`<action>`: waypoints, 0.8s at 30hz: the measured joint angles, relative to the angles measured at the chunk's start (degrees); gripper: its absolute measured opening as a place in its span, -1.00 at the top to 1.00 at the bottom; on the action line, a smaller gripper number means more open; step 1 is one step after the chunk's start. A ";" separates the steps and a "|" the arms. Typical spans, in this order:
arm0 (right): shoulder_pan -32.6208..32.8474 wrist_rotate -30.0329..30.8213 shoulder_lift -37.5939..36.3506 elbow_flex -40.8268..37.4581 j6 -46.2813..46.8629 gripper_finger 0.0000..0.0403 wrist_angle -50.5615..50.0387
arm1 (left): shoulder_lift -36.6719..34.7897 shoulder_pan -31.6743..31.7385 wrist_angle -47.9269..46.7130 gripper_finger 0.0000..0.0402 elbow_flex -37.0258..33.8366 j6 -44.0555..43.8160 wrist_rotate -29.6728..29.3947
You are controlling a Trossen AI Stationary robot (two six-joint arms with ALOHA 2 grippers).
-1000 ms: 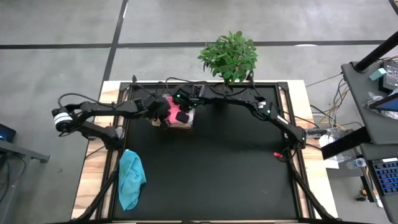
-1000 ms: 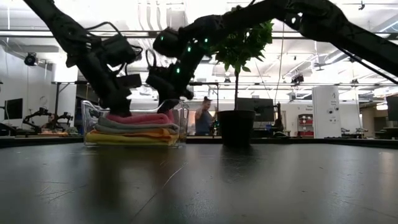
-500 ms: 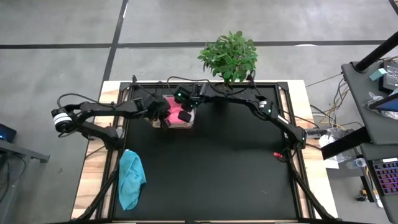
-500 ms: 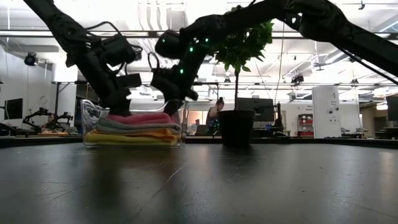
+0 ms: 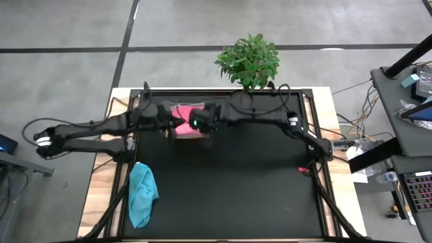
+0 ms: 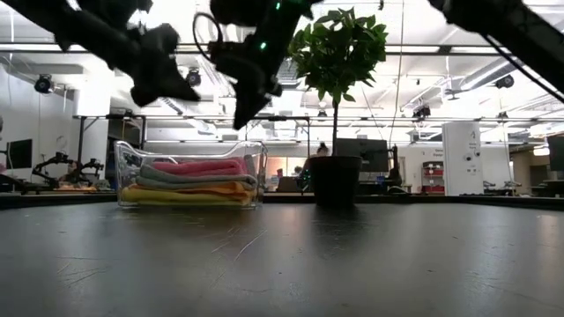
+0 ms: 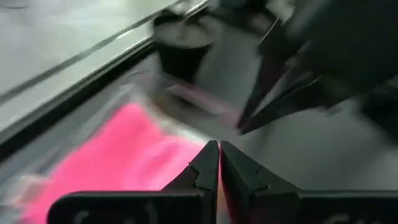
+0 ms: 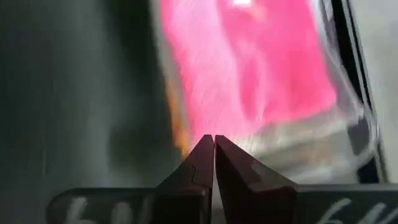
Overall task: Fold microfiber towels
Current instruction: Fold the blue towel
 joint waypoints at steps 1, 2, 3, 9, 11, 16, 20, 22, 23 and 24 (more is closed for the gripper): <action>1.30 1.86 -0.51 -0.18 0.13 0.96 -2.19 | -1.41 -2.23 0.00 1.00 0.00 -2.23 -0.01; 2.69 3.84 -0.73 -0.51 0.55 0.96 -4.69 | -2.45 -4.71 0.00 1.00 -0.06 -4.32 0.01; 4.02 6.05 -0.91 -0.92 1.20 0.96 -6.87 | -3.21 -7.36 -0.04 1.00 -0.21 -6.36 0.08; 10.14 10.78 -1.80 -3.82 2.78 0.96 -12.04 | -3.45 -26.32 -5.70 1.00 -0.36 -21.47 -3.86; 11.63 10.87 -1.89 -4.70 2.73 0.96 -12.33 | -2.41 -32.76 -9.80 1.00 -0.24 -29.14 -6.52; 14.13 10.79 -2.02 -7.57 2.77 0.96 -9.12 | 2.43 -47.10 -28.76 1.00 1.36 -57.51 -10.68; 14.82 10.83 -2.35 -9.99 1.76 0.96 -5.45 | 9.51 -55.02 -41.11 1.00 4.20 -77.43 -8.93; 14.84 10.82 -2.35 -10.72 1.61 0.96 -4.59 | 13.99 -56.32 -45.95 1.00 6.31 -82.32 -3.54; 14.84 10.82 -2.35 -11.24 1.77 0.96 -3.82 | 16.38 -56.73 -48.44 1.00 7.44 -82.96 -0.06; 14.84 10.82 -2.35 -11.66 1.85 0.96 -3.01 | 18.69 -57.07 -51.49 1.00 8.57 -82.61 2.86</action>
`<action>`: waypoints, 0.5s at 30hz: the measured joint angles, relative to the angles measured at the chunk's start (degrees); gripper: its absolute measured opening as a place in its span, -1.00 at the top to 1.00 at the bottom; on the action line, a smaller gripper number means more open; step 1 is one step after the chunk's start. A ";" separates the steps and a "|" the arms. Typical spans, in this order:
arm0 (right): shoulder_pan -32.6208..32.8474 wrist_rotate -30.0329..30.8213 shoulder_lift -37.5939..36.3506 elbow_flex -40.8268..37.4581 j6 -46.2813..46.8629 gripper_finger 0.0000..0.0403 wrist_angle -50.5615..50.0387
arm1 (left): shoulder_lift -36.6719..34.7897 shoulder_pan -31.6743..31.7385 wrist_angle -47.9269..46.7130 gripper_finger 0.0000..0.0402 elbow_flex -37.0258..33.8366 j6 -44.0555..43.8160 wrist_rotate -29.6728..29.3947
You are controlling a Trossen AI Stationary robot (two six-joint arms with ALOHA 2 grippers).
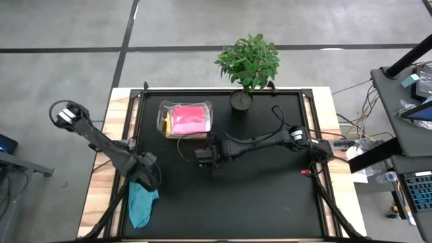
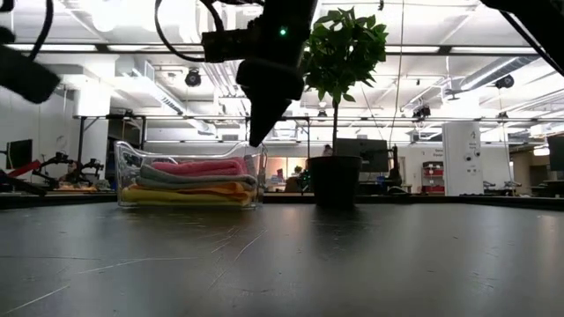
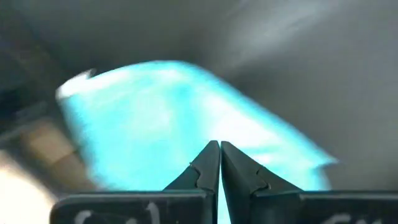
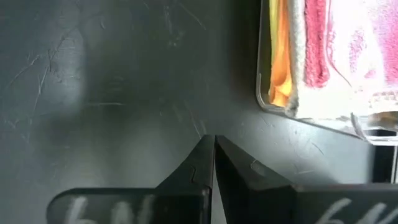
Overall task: Fold microfiber towels
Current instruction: Fold the blue towel
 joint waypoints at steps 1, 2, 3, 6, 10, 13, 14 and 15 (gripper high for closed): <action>0.02 -0.02 0.00 -0.48 0.02 0.96 0.67 | 2.06 -0.35 -3.53 1.00 1.04 0.69 1.91; 0.02 -0.04 0.00 -0.77 0.01 0.96 0.80 | 4.09 -0.74 -6.71 1.00 1.87 0.82 2.27; 0.02 -0.04 0.00 -0.99 0.00 0.96 0.82 | 6.02 -0.95 -8.96 1.00 2.55 0.60 2.54; 0.02 -0.06 0.00 -1.38 0.12 0.96 1.27 | 10.10 -1.00 -8.78 1.00 3.58 1.82 2.95; 0.14 -0.07 0.00 -1.44 0.59 0.96 1.27 | 13.64 -1.00 -7.51 0.88 3.71 2.71 3.22; 0.31 -0.16 -0.02 -1.50 0.60 0.96 1.34 | 15.16 -1.01 -7.69 0.69 3.83 2.75 3.65; 0.31 -0.16 -0.02 -1.53 0.56 0.96 1.27 | 15.34 -1.03 -7.59 0.62 4.10 2.77 3.68; 0.31 -0.17 -0.02 -1.55 0.46 0.96 1.29 | 15.40 -1.00 -7.49 0.55 4.37 2.75 3.71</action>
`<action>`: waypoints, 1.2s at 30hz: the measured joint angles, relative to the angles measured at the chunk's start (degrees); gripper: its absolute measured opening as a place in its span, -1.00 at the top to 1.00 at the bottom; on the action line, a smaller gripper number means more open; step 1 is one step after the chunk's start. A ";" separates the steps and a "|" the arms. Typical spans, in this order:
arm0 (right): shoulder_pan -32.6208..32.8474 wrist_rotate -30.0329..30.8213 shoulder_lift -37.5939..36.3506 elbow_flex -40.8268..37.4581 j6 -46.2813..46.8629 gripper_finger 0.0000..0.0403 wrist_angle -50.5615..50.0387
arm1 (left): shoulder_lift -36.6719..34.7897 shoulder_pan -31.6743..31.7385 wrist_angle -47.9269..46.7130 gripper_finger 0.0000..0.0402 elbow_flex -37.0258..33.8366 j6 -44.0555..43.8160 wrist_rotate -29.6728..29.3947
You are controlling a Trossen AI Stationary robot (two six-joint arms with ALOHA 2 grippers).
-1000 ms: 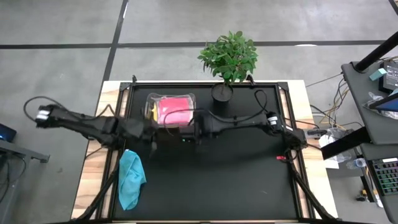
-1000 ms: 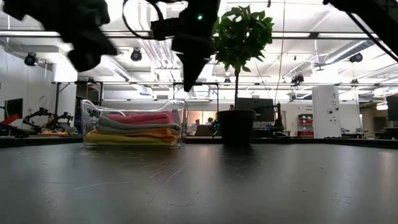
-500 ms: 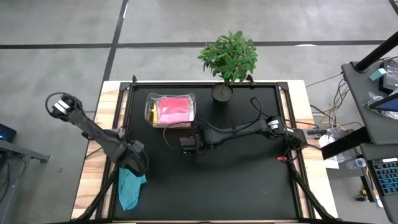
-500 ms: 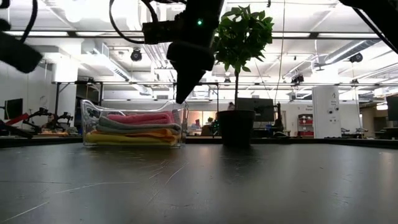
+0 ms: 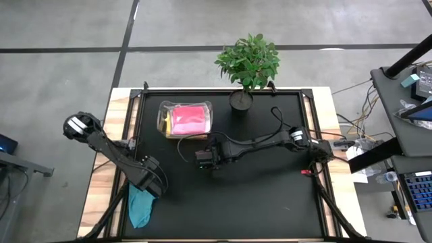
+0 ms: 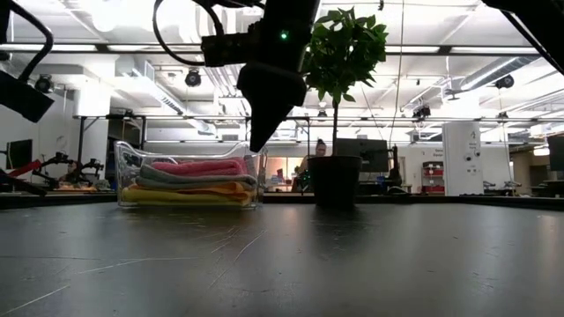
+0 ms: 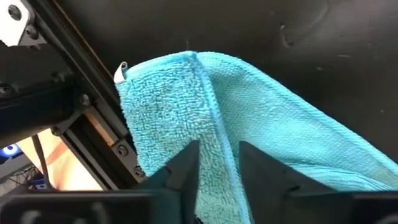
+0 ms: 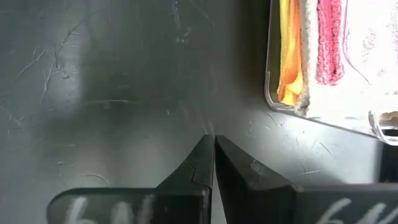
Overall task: Fold microfiber towels
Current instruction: Fold the blue towel
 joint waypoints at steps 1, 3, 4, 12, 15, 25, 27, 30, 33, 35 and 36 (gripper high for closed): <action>0.00 0.00 0.00 0.00 -0.14 0.96 -0.02 | 0.02 0.00 0.00 0.48 0.14 0.00 0.00; -0.01 0.01 0.00 0.00 -0.15 0.96 -0.02 | 0.02 0.00 -0.02 0.34 -0.09 -0.65 -0.02; -0.02 0.00 0.00 0.00 -0.15 0.96 0.01 | 0.13 0.00 -0.20 0.28 -0.32 -1.46 -0.10; -0.02 0.02 0.00 0.00 -0.39 0.96 1.40 | 4.08 0.00 -0.81 0.12 -1.49 -3.59 -0.70; -0.02 0.02 0.00 0.00 -0.70 0.96 1.45 | 6.38 0.00 -1.00 0.12 -1.58 -2.58 -0.70; -0.28 0.02 -0.04 -0.45 -2.61 0.96 3.93 | 7.78 0.00 -0.69 0.66 -1.19 1.68 -0.65; -0.28 0.02 -0.42 -1.88 -2.31 0.96 3.30 | 6.45 -0.02 -0.70 0.89 -0.50 1.66 -2.10; 0.16 0.05 -2.07 -5.84 -1.60 0.96 3.46 | 4.03 -0.06 -0.90 0.95 1.78 2.00 -7.18; 0.74 -0.23 -5.48 -11.71 0.00 0.96 4.89 | 1.31 -0.07 -0.76 0.99 5.29 5.53 -13.78; 1.12 -0.57 -8.59 -16.53 0.48 0.96 7.63 | -0.61 -0.07 -0.05 0.99 8.24 10.05 -19.23; 1.22 -1.19 -10.41 -19.05 0.46 0.96 10.21 | -1.42 -0.07 0.57 0.99 9.78 12.82 -22.32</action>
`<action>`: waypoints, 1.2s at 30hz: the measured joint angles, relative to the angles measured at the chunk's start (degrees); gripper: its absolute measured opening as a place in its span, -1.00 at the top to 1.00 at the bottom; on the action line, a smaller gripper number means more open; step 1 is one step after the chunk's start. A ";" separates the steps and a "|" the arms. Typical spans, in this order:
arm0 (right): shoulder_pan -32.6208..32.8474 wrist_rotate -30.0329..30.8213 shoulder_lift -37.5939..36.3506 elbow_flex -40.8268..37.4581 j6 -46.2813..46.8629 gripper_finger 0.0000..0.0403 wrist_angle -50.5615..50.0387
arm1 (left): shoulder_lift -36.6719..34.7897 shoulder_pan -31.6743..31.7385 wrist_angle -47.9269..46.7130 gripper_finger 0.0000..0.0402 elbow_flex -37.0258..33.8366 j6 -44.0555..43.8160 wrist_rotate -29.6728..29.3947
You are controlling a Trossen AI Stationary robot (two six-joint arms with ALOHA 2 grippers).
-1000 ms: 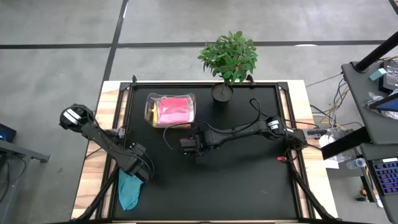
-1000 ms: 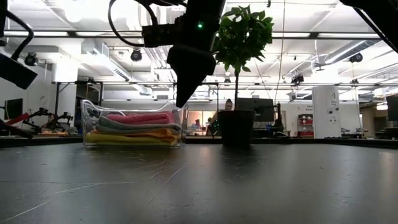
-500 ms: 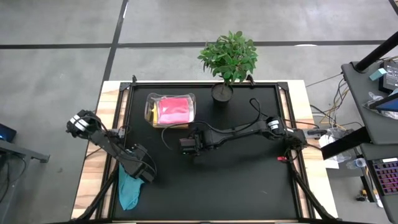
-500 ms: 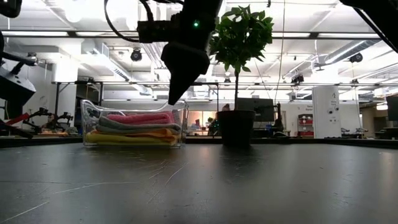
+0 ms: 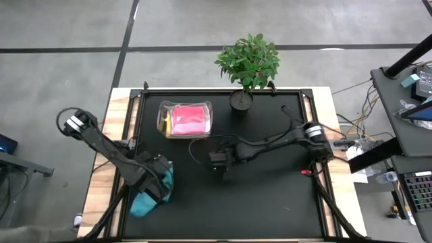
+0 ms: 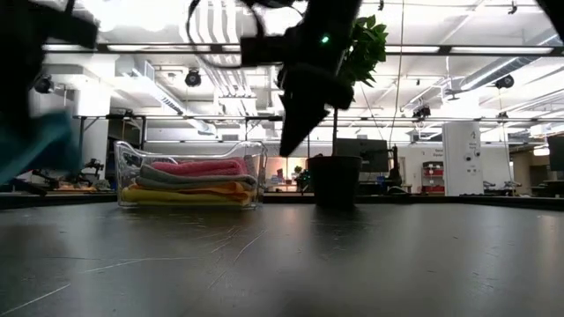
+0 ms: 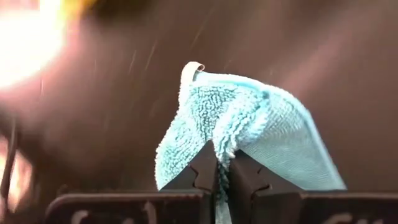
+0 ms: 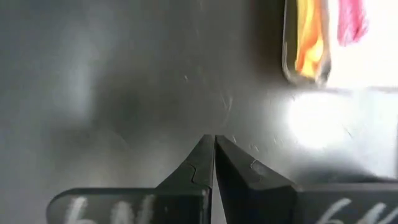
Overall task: Fold microfiber towels
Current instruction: Fold the blue towel
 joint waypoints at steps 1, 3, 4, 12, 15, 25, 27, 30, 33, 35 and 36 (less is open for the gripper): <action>0.01 -0.89 -1.97 -2.58 -0.06 0.96 3.35 | -0.76 0.00 1.01 0.99 1.40 2.68 -3.19; 0.03 -3.95 -6.15 -8.23 -0.20 0.96 12.24 | -2.47 0.10 3.84 0.99 3.90 8.20 -9.88; 0.02 -6.12 -8.14 -10.89 -0.23 0.96 17.03 | -3.38 0.29 5.39 0.99 4.87 10.93 -12.75; 0.09 -18.28 -19.51 -27.83 2.49 0.80 49.94 | -9.21 1.49 20.71 1.00 5.93 28.07 -20.41; 0.07 -18.44 -20.01 -29.16 2.83 0.62 55.95 | -10.29 2.02 24.22 1.00 5.88 31.25 -20.48; 1.89 -18.55 -18.94 -29.54 6.90 -0.02 63.82 | -10.06 2.75 26.37 1.00 5.73 30.02 -32.50; 3.24 -17.79 -18.65 -29.67 7.42 -0.08 64.52 | -9.97 3.42 27.01 1.00 5.73 29.39 -35.61; 5.47 -10.37 -17.46 -30.09 7.24 -0.13 66.39 | -9.92 4.42 29.07 1.00 5.67 29.41 -38.72; 7.63 3.30 -15.98 -30.75 4.67 -0.12 69.27 | -9.92 5.49 30.31 1.00 5.51 29.41 -40.04; 8.64 9.39 -15.26 -30.85 3.42 -0.11 71.75 | -9.92 6.08 30.90 1.00 5.24 29.41 -40.74; 8.90 10.08 -15.18 -30.85 3.10 -0.10 72.70 | -9.92 6.30 31.17 1.00 5.02 29.43 -41.22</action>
